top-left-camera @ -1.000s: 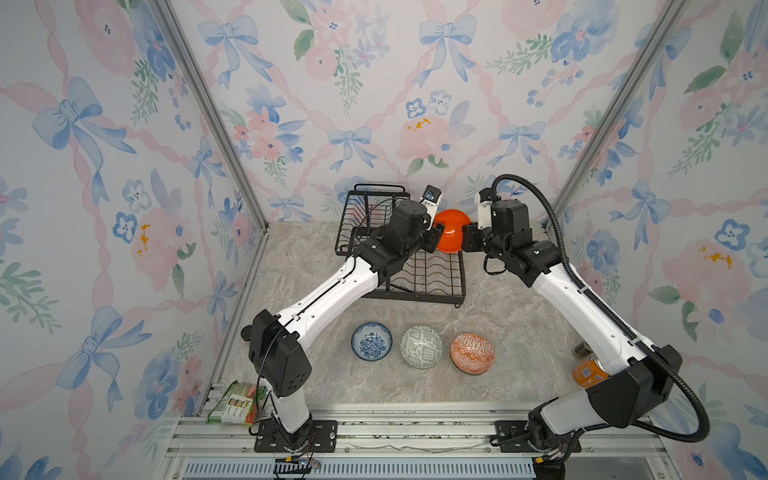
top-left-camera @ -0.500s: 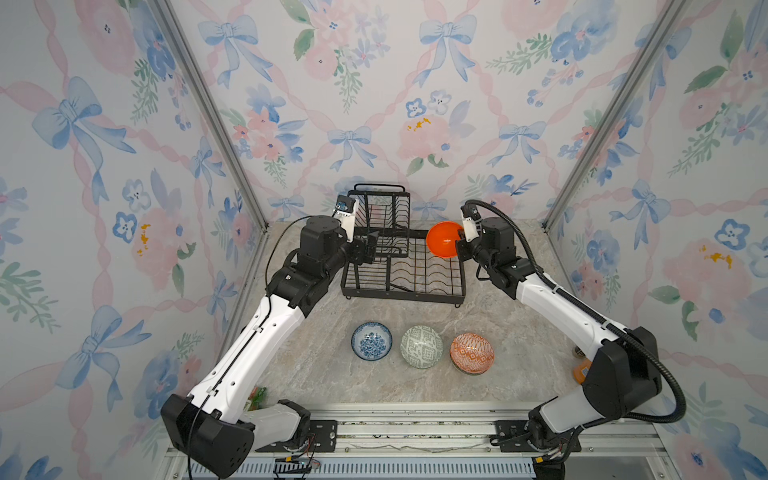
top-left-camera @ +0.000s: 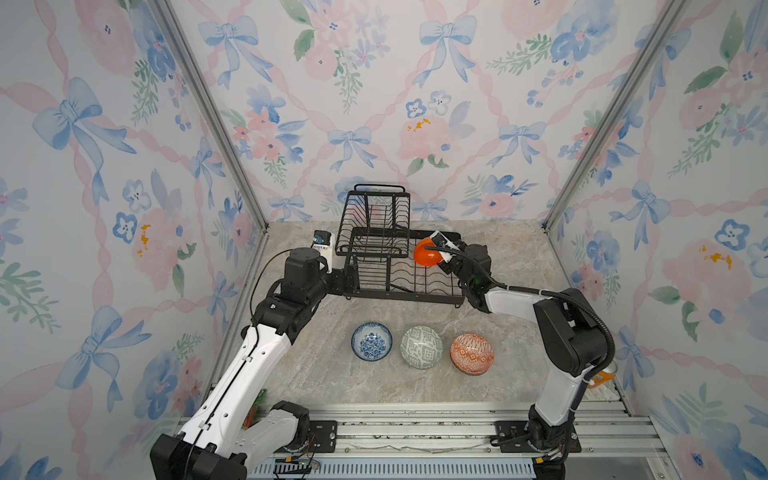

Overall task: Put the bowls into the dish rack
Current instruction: 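Open and withdraw the left gripper while the right gripper lowers the bowl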

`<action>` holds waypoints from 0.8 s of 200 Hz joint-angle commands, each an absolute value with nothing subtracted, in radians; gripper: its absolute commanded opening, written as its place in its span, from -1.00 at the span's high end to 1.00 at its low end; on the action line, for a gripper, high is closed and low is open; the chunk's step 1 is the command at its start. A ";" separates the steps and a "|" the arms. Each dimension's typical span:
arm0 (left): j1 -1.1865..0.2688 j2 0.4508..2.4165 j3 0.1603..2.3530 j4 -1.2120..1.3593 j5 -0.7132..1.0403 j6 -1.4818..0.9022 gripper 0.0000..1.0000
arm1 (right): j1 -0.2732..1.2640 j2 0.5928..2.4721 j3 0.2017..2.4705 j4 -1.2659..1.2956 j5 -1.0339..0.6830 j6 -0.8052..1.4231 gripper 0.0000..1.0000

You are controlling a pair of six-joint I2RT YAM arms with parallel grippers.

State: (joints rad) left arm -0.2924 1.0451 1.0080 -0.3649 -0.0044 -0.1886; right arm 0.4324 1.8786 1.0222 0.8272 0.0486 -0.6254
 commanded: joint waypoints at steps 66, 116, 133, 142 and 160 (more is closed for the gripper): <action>-0.251 1.092 0.997 -0.345 0.088 -0.196 -0.96 | 0.476 1.960 1.037 1.010 0.043 -0.999 1.00; -0.246 1.092 0.994 -0.344 0.091 -0.196 -0.96 | 0.500 2.027 1.115 1.010 0.083 -1.118 1.00; -0.244 1.091 0.994 -0.343 0.091 -0.195 -0.96 | 0.504 2.044 1.143 1.003 0.072 -1.125 1.00; -0.244 1.089 0.993 -0.344 0.092 -0.195 -0.96 | 0.507 2.057 1.157 1.004 0.073 -1.143 1.00; -0.244 1.086 0.991 -0.344 0.090 -0.195 -0.96 | 0.517 2.100 1.191 1.032 0.086 -1.203 1.00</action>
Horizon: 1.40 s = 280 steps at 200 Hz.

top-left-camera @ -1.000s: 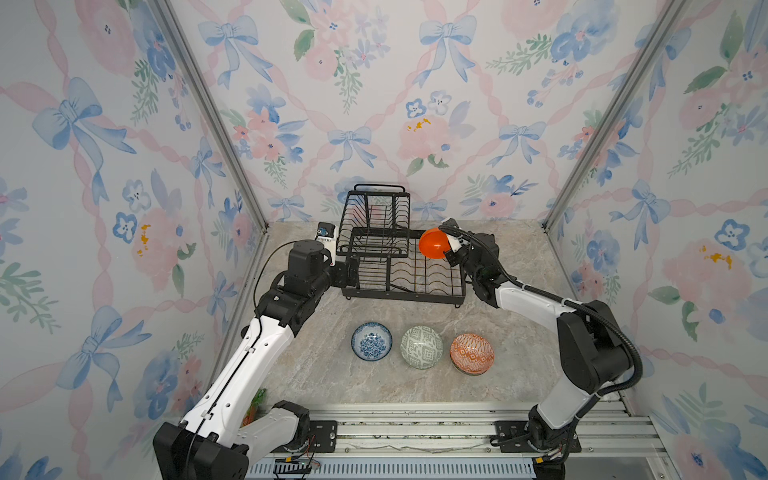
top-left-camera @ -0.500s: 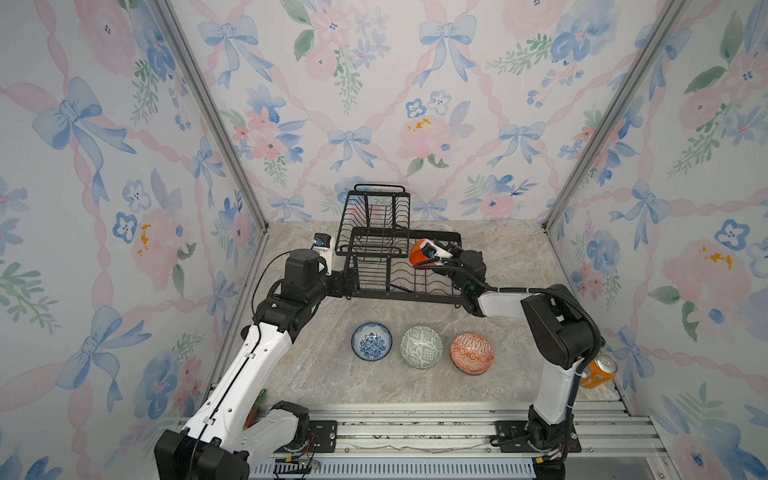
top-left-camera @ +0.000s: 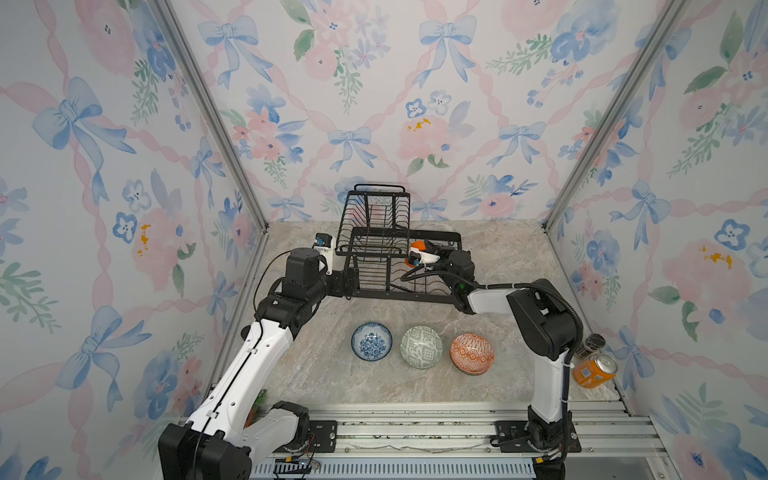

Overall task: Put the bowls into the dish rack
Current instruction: 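Open and withdraw the left gripper while the right gripper lowers the bowl, then push the orange bowl down into the rack slots with the right gripper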

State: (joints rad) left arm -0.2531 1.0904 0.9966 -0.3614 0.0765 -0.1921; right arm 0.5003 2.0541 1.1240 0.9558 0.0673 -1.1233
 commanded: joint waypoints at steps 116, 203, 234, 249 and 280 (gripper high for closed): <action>-0.242 1.093 0.974 -0.344 0.074 -0.189 -0.96 | 0.531 2.276 1.360 1.107 0.161 -1.308 1.00; -0.241 1.102 0.971 -0.344 0.074 -0.187 -0.96 | 0.540 2.363 1.482 1.094 0.195 -1.302 1.00; -0.242 1.112 0.964 -0.344 0.071 -0.188 -0.96 | 0.546 2.387 1.514 1.071 0.196 -1.284 1.00; -0.241 1.111 0.963 -0.344 0.072 -0.189 -0.96 | 0.548 2.397 1.523 1.060 0.197 -1.272 1.00; -0.241 1.096 0.957 -0.344 0.072 -0.190 -0.96 | 0.555 2.397 1.518 1.048 0.195 -1.244 1.00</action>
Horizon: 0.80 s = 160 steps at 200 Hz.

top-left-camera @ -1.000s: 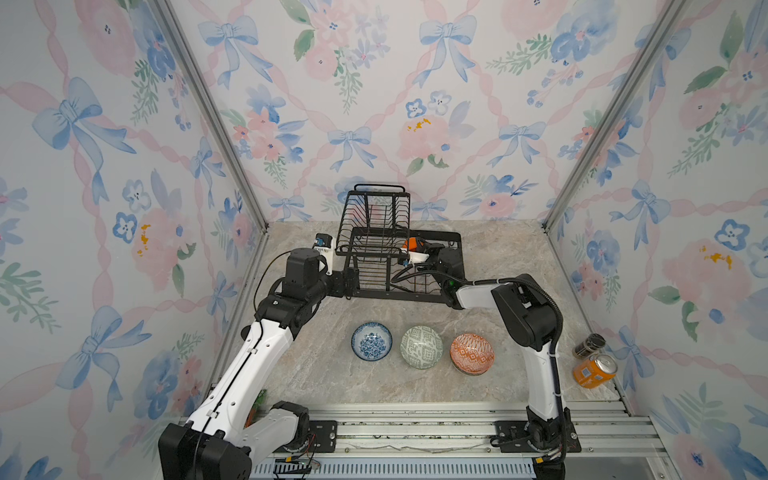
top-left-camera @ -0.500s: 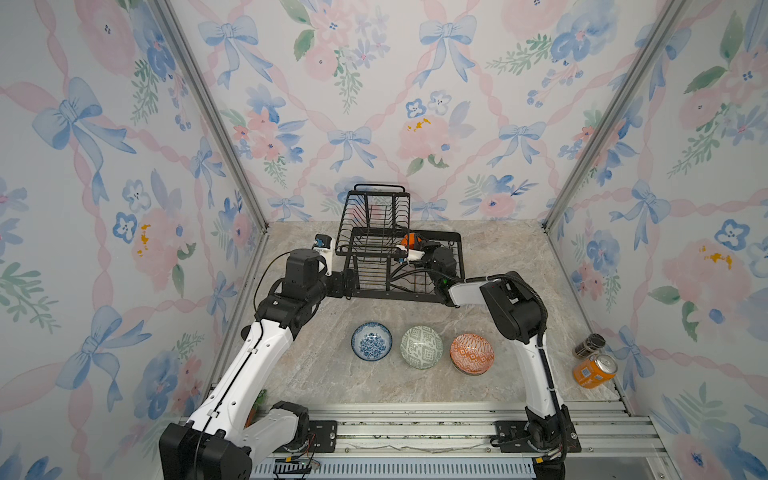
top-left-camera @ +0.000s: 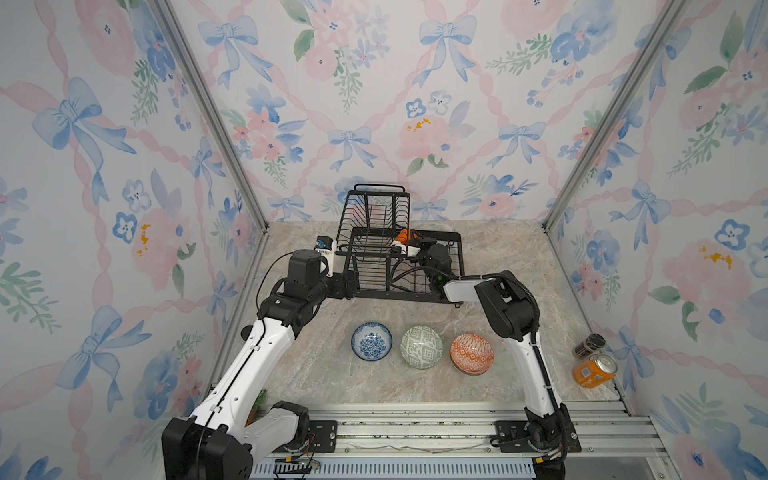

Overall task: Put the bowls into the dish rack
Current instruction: 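Push the orange bowl down into the rack slots with the right gripper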

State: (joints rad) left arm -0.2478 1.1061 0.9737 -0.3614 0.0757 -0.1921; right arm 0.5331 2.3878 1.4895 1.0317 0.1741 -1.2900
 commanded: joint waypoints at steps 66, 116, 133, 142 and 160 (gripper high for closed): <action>-0.242 1.092 0.956 -0.344 0.076 -0.190 -0.96 | 0.569 2.392 1.488 1.008 0.201 -1.146 1.00; -0.242 1.094 0.955 -0.344 0.075 -0.190 -0.96 | 0.572 2.393 1.469 0.983 0.220 -1.081 1.00; -0.241 1.095 0.956 -0.343 0.075 -0.191 -0.96 | 0.577 2.400 1.469 0.982 0.236 -1.082 1.00; -0.242 1.096 0.957 -0.344 0.077 -0.191 -0.96 | 0.579 2.405 1.476 0.983 0.250 -1.086 1.00; -0.241 1.097 0.960 -0.344 0.078 -0.190 -0.96 | 0.585 2.428 1.499 1.001 0.288 -1.112 1.00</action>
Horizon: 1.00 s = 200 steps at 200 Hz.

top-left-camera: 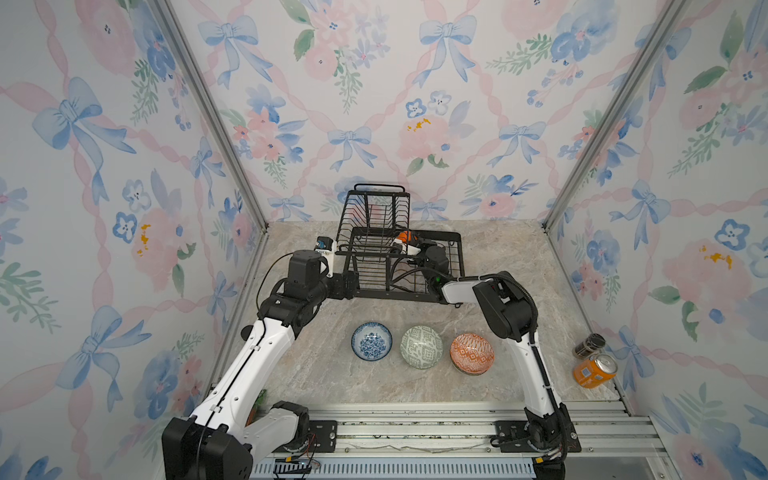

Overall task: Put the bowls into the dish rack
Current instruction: 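Push the orange bowl down into the rack slots with the right gripper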

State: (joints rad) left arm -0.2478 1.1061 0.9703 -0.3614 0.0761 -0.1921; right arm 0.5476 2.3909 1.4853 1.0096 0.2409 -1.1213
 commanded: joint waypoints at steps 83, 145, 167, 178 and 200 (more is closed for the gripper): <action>-0.242 1.098 0.957 -0.344 0.081 -0.190 -0.96 | 0.595 2.463 1.551 0.982 0.334 -1.137 1.00; -0.242 1.103 0.957 -0.344 0.086 -0.190 -0.96 | 0.591 2.459 1.554 0.963 0.355 -1.137 0.90; -0.241 1.102 0.956 -0.344 0.084 -0.190 -0.96 | 0.588 2.459 1.555 0.965 0.360 -1.142 0.87; -0.242 1.102 0.956 -0.344 0.085 -0.190 -0.96 | 0.586 2.459 1.555 0.963 0.362 -1.143 0.81; -0.242 1.102 0.953 -0.344 0.085 -0.192 -0.96 | 0.584 2.454 1.553 0.960 0.364 -1.143 0.72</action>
